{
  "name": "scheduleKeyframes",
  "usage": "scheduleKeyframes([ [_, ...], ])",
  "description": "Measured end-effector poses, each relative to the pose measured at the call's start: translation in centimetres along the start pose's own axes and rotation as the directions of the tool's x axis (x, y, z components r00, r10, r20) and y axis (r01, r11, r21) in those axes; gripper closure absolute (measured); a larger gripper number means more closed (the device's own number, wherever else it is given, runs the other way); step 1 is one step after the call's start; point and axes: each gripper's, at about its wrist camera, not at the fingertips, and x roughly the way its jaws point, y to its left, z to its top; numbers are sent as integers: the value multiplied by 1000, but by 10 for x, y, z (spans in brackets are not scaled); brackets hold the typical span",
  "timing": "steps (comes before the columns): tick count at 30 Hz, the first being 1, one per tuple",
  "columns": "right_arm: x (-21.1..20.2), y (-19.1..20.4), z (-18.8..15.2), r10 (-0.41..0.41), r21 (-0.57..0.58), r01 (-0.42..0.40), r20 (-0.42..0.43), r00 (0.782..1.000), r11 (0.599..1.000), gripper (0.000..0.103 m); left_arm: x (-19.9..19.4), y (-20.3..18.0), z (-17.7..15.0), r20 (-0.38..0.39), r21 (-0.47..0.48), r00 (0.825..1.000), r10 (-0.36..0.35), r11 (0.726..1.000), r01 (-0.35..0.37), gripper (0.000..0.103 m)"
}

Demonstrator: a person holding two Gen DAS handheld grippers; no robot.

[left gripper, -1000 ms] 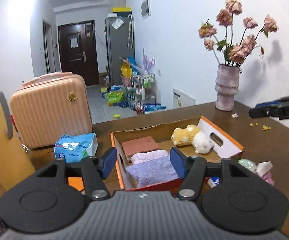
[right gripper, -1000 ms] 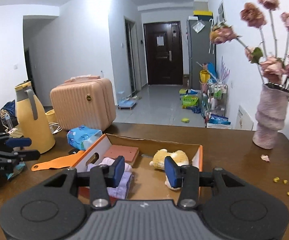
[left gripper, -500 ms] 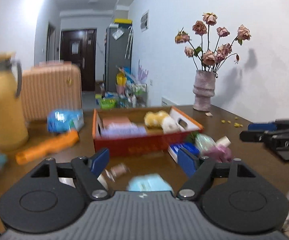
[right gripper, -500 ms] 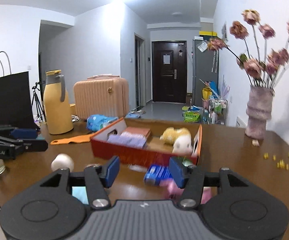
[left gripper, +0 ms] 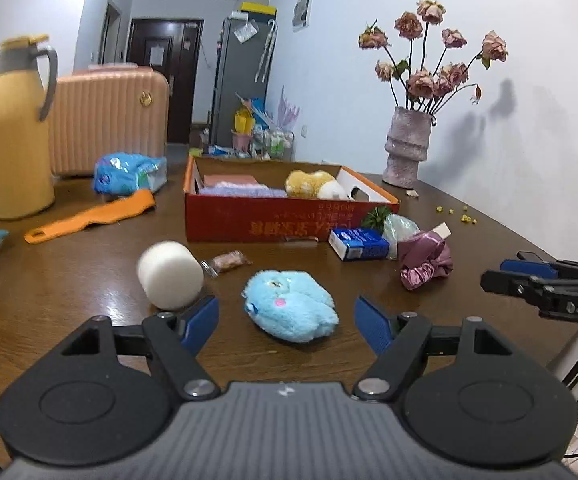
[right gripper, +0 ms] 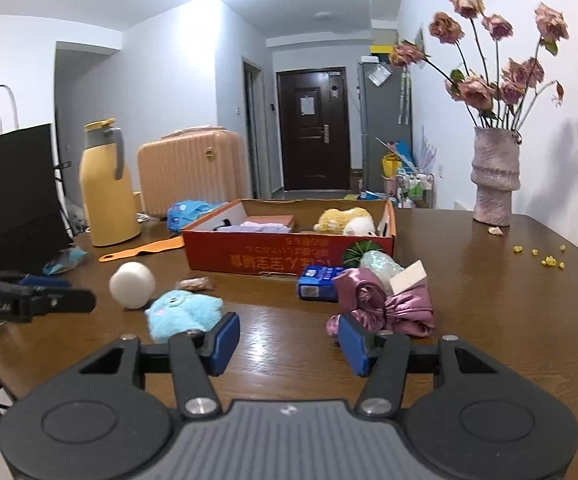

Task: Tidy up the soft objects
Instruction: 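Withdraw both grippers from the box toward the loose items, then close both grippers on the blue tissue pack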

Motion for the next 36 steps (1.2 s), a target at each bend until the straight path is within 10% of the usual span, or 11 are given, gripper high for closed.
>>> scheduleKeyframes([
  [8,42,-44,34,-40,91,37,33,999,995,75,67,-22,30,-54,-27,992,-117,993,116,43],
  [14,105,-40,43,164,127,-159,-30,986,979,79,152,-40,62,-102,-76,990,-100,993,93,54],
  [19,161,-44,31,-50,78,59,-113,992,995,81,216,-46,80,-170,-122,980,-102,989,81,55],
  [23,178,-74,37,-12,207,33,-101,995,978,79,250,-46,82,-210,-171,972,-102,983,66,55],
  [30,218,-91,35,40,282,4,-152,987,960,80,283,-32,78,-270,-301,945,-185,949,100,78],
  [36,204,-92,40,96,330,-45,-142,985,943,77,239,-43,84,-215,-243,960,-179,962,125,79],
])
